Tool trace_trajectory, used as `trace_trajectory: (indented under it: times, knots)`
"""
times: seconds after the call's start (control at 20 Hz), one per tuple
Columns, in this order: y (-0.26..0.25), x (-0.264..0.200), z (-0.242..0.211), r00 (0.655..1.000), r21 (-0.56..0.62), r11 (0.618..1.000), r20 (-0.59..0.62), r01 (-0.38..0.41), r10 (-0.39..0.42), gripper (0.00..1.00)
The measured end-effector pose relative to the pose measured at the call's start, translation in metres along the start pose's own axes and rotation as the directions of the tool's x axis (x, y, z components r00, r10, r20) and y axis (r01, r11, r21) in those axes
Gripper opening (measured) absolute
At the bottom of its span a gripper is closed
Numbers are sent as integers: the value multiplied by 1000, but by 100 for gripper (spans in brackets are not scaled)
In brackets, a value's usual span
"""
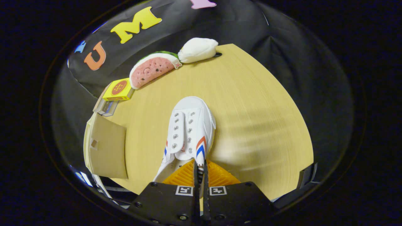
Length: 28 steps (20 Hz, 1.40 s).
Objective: Open the storage box then place both shoes into the box .Put the left shoe in first, then the right shoe, with the right side of both shoes facing outward in a uniform manner.
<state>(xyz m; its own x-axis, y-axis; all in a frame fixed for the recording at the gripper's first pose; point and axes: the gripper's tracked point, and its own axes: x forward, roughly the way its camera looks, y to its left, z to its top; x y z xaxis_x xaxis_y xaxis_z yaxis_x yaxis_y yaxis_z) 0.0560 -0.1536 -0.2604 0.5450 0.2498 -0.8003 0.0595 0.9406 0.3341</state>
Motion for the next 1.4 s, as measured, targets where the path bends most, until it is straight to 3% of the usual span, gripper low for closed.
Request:
trace_trajectory:
  times: [0.65,0.95,1.2,1.4]
  knots:
    - [240,-74,-5,985,-19,994,140,-103,105,4]
    - [344,-65,-24,977,-68,990,162,-126,135,4]
    - [385,-39,-50,982,-94,990,145,-105,118,4]
    - [389,-23,-64,986,-101,992,147,-69,84,4]
